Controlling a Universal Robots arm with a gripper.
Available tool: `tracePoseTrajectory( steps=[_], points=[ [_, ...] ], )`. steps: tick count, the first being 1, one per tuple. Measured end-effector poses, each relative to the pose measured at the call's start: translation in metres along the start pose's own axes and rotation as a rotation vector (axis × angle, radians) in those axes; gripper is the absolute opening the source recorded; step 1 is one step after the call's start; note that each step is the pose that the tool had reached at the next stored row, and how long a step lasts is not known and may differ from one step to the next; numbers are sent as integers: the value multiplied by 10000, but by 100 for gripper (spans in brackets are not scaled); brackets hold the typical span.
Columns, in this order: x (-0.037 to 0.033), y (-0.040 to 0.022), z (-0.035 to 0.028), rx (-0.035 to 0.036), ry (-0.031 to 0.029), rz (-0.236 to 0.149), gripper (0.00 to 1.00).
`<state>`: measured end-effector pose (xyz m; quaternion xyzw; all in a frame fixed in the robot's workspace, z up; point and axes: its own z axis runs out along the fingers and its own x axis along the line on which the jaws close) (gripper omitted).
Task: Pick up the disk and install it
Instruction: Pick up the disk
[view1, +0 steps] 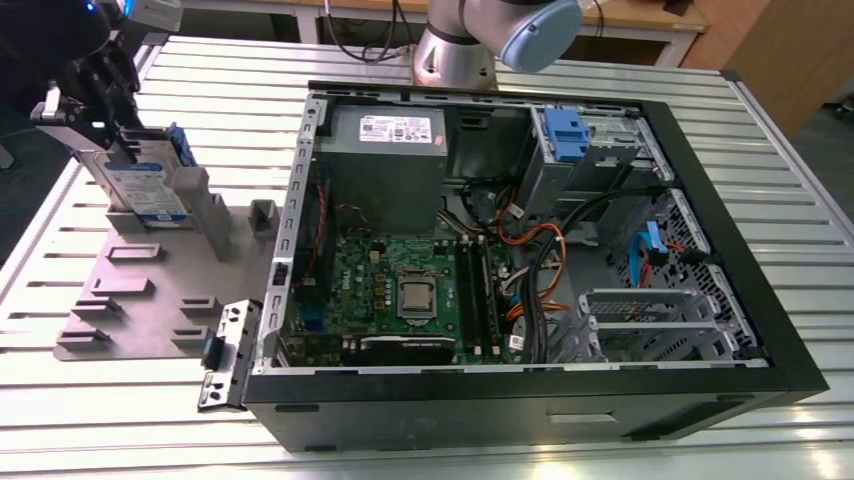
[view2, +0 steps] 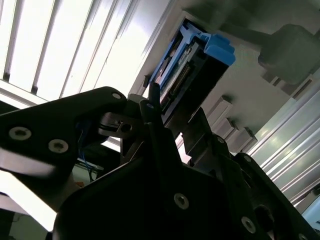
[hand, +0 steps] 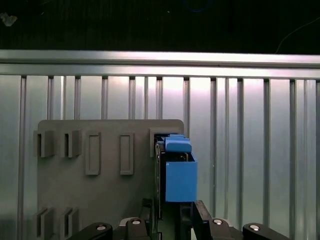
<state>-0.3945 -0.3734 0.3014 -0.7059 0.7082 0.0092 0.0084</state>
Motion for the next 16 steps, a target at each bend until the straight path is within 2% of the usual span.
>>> tracePoseTrajectory(
  steps=[9,11,12,16],
  points=[
    [0,0,0,1,0,8,45],
    [0,0,0,1,-1,10,43],
    [0,0,1,1,0,11,36],
    [0,0,1,2,-1,14,36]
  ],
)
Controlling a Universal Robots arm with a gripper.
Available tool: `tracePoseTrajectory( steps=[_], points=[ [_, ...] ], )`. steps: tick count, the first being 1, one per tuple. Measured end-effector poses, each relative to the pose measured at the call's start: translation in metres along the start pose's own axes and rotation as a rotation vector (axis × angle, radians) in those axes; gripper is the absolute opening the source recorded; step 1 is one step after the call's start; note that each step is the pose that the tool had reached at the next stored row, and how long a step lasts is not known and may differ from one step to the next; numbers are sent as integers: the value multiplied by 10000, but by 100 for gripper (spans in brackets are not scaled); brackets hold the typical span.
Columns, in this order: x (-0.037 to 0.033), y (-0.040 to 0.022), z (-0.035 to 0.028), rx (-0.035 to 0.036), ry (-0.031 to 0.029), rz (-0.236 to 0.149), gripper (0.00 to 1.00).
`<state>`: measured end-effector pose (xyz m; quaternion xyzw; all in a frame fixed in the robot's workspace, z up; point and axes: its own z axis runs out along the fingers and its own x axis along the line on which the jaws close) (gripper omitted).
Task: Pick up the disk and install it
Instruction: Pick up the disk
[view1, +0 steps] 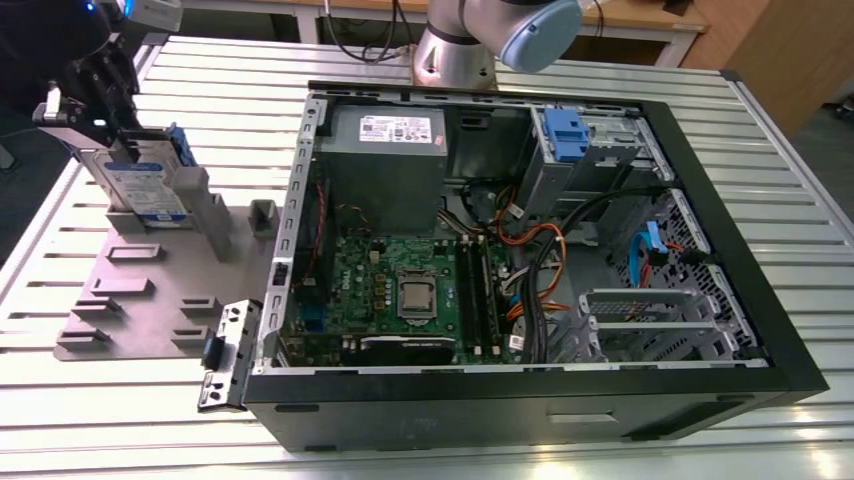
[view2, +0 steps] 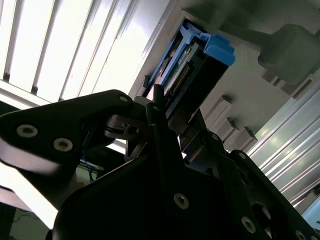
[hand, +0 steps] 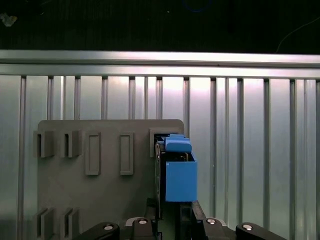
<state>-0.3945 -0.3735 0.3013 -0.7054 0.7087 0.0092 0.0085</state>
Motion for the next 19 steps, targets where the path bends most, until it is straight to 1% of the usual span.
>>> tracePoseTrajectory(
  steps=[5,7,19],
  points=[
    [0,0,0,0,1,5,36],
    [0,0,0,0,0,14,35],
    [0,1,-7,1,0,29,35]
  ],
)
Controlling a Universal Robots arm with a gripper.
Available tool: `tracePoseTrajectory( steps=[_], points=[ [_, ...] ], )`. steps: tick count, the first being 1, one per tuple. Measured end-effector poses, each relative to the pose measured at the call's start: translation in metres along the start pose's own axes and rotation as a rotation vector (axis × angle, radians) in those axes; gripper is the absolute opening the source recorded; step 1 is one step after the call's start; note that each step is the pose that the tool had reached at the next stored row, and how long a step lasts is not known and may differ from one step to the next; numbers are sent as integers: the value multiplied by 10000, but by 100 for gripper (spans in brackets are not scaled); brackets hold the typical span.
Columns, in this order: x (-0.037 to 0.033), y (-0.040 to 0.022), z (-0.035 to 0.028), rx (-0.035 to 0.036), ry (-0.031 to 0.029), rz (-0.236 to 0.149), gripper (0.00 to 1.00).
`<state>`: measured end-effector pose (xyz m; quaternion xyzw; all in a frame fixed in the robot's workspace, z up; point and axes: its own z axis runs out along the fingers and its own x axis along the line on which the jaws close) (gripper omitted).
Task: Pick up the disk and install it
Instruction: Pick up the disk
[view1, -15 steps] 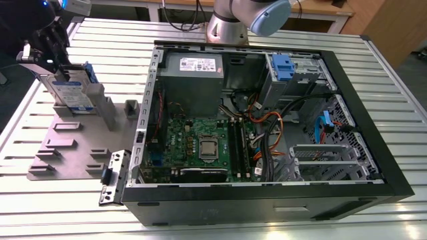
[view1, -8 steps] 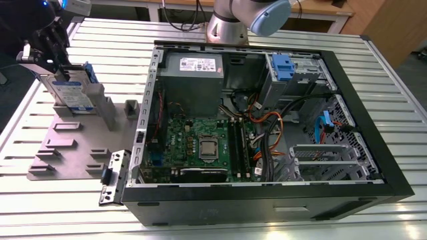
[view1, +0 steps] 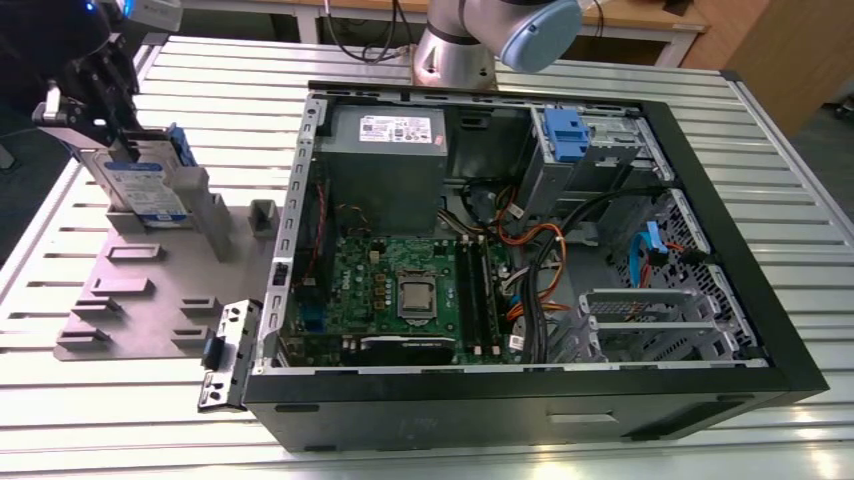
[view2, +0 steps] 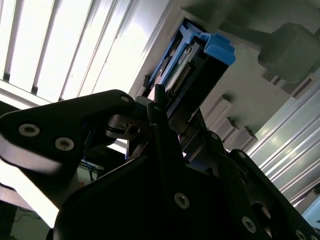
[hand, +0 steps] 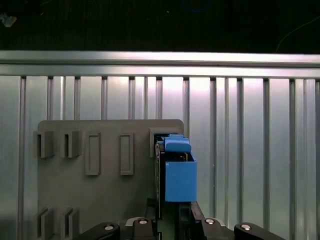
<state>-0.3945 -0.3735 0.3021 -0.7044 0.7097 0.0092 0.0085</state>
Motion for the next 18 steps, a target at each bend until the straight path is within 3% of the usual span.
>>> tracePoseTrajectory(
  steps=[12,18],
  points=[
    [-1,0,-42,-1,1,0,35],
    [-2,0,-91,-2,1,0,35]
  ],
)
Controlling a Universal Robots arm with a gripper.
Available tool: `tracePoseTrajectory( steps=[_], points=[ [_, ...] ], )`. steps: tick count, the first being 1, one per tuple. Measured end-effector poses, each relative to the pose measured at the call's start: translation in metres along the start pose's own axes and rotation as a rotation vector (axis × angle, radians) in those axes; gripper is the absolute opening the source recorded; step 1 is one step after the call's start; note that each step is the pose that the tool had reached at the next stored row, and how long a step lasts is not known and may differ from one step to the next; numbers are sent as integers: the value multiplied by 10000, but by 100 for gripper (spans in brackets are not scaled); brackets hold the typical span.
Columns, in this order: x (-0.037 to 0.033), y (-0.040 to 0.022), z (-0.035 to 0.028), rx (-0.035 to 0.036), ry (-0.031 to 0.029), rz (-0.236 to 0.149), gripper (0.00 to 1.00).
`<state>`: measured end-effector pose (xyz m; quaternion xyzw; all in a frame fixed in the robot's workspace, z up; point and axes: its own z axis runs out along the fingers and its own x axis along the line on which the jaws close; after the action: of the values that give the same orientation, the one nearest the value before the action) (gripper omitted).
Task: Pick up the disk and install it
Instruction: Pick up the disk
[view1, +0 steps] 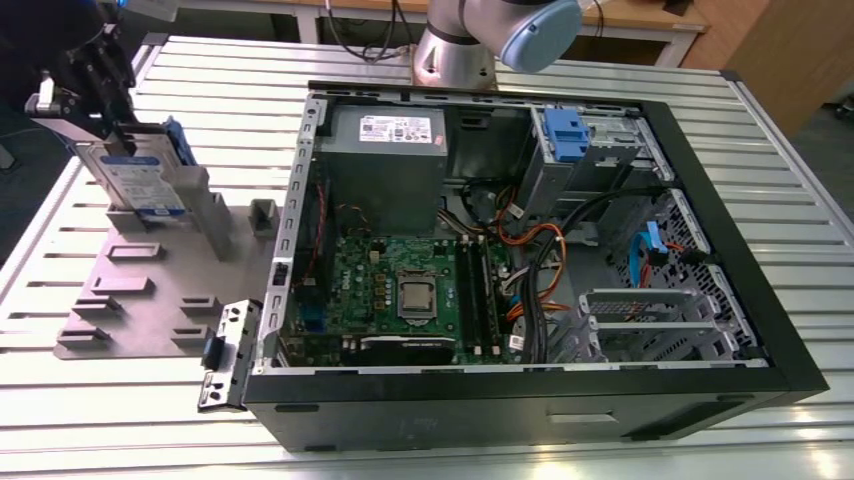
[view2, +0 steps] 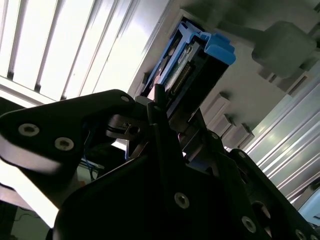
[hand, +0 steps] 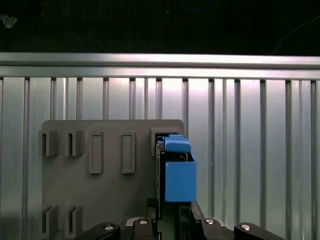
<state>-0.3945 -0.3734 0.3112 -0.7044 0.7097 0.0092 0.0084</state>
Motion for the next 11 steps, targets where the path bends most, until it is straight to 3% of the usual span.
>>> tracePoseTrajectory(
  steps=[11],
  points=[
    [-5,0,-182,1,-1,0,35]
  ],
)
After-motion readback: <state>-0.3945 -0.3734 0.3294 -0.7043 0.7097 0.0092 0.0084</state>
